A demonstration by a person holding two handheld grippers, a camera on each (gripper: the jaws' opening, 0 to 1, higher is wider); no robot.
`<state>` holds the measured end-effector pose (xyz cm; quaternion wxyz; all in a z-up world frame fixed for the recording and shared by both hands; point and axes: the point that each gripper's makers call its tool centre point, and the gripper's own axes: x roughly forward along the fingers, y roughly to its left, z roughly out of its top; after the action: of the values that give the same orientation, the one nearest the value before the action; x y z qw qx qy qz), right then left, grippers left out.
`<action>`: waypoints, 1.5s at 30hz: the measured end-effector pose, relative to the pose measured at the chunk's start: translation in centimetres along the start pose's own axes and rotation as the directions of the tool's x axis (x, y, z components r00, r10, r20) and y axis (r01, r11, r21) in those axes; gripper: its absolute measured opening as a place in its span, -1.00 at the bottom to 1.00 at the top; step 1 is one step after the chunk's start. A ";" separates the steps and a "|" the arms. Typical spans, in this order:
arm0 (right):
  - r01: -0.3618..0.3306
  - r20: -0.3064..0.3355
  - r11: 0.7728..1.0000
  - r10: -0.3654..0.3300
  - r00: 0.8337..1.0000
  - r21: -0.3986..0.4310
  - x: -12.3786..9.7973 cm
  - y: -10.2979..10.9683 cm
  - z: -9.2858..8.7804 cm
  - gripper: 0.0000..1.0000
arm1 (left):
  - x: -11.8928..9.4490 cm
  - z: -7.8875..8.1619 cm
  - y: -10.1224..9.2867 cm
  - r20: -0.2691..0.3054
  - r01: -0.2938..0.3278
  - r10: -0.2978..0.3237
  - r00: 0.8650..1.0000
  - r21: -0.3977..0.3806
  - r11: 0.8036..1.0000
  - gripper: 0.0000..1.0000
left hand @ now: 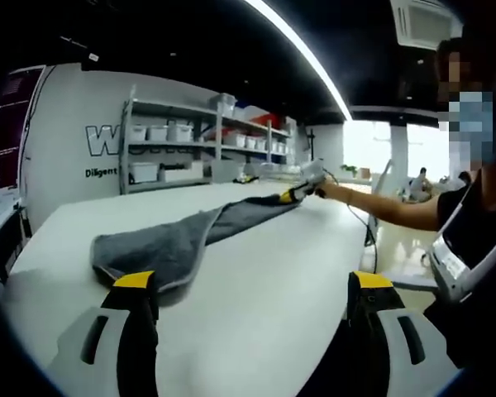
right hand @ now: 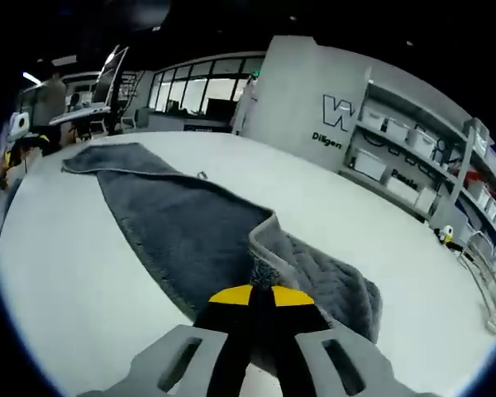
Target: Open the folded towel by lifting each exposed corner and separating the folded layers until the towel lies flat within the target outline without major curled edges
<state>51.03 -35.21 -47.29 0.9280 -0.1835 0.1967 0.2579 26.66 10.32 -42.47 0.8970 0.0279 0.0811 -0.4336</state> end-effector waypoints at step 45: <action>-0.250 -0.217 0.964 0.226 0.950 -0.090 1.0 -0.4 -0.5 -0.37 | -0.4 -0.6 0.2 0.011 0.003 -0.002 1.000 -0.030 1.000 0.85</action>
<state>51.93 -35.32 -48.10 0.8524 -0.2380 0.2966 0.3589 26.49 10.78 -43.01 0.8973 0.0121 0.0825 -0.4336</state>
